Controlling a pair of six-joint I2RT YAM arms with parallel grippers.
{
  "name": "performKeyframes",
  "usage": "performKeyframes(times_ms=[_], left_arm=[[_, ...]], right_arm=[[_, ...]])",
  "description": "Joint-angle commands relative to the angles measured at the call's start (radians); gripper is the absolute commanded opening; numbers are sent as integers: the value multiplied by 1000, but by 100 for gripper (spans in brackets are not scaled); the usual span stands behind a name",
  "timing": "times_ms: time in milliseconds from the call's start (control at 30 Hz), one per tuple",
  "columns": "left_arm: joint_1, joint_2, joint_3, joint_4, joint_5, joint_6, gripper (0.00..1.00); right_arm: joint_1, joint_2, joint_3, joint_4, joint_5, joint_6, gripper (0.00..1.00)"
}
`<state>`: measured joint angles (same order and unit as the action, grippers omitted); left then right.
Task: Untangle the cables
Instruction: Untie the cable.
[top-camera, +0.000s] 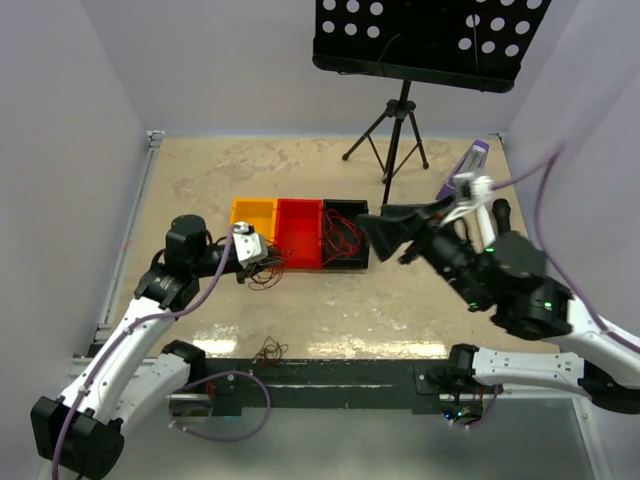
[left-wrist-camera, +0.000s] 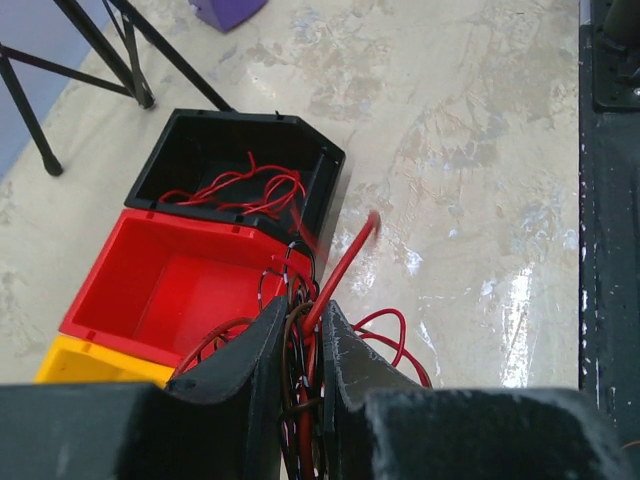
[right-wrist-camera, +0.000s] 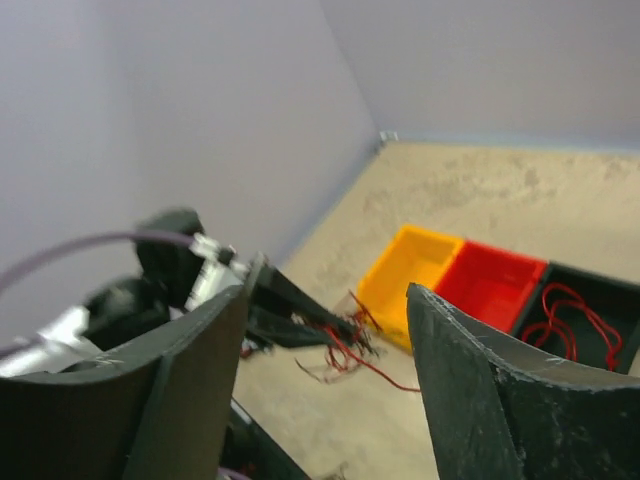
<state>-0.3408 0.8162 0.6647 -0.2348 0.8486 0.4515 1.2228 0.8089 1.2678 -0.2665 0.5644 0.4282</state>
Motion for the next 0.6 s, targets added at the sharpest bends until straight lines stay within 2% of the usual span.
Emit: performKeyframes(times_ms=[0, 300, 567], left_arm=[[2, -20, 90, -64, 27, 84, 5], [2, -35, 116, -106, 40, 95, 9], [2, -51, 124, -123, 33, 110, 15]], right_arm=[[1, 62, -60, 41, -112, -5, 71], [1, 260, -122, 176, -408, -92, 72], [3, 337, -208, 228, -475, -109, 67]])
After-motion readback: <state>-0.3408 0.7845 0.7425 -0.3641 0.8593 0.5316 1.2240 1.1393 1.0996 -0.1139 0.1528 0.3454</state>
